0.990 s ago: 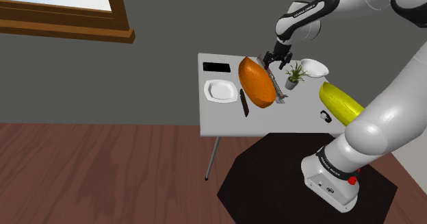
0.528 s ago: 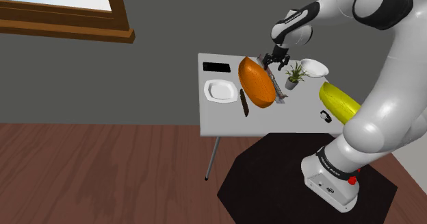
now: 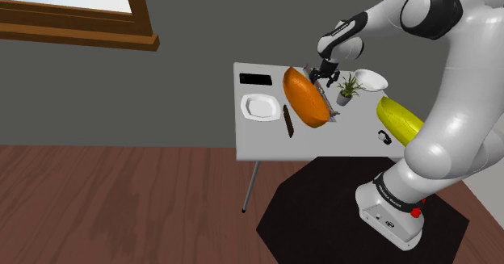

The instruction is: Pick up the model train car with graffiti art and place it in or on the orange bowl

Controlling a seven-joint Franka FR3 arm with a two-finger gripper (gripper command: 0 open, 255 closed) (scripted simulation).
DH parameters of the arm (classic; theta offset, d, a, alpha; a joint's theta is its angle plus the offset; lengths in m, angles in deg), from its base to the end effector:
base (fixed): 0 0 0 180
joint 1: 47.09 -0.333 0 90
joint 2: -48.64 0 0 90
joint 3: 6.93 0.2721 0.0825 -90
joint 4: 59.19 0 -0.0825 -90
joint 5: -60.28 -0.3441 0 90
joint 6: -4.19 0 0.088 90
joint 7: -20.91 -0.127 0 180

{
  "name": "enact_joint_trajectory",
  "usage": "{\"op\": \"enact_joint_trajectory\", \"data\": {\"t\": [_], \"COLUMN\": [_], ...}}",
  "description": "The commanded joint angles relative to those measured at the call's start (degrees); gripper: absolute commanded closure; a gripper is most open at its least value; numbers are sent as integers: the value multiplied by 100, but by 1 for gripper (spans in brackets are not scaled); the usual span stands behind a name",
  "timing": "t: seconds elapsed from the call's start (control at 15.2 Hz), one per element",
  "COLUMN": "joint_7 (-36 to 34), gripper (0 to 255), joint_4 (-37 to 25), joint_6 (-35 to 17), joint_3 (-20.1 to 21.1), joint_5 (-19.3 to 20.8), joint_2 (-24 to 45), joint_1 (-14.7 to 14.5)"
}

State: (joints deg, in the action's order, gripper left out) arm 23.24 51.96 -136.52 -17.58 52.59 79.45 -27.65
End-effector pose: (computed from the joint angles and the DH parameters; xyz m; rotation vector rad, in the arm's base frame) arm 0.4975 -0.2861 0.1803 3.0102 -0.8717 -0.0183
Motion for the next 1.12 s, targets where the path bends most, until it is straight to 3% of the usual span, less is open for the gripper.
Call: {"op": "enact_joint_trajectory", "data": {"t": [0.0, 0.53, 0.59, 1.06], "joint_7": [26, 26, 26, 26], "gripper": [0, 0, 255, 255], "joint_4": [12, 12, 12, 12], "joint_6": [-137, -137, -136, -135], "joint_3": [52, 52, 52, 51], "joint_5": [-42, -42, -42, -42], "joint_2": [165, 165, 164, 164], "joint_1": [3, 3, 2, 2]}}
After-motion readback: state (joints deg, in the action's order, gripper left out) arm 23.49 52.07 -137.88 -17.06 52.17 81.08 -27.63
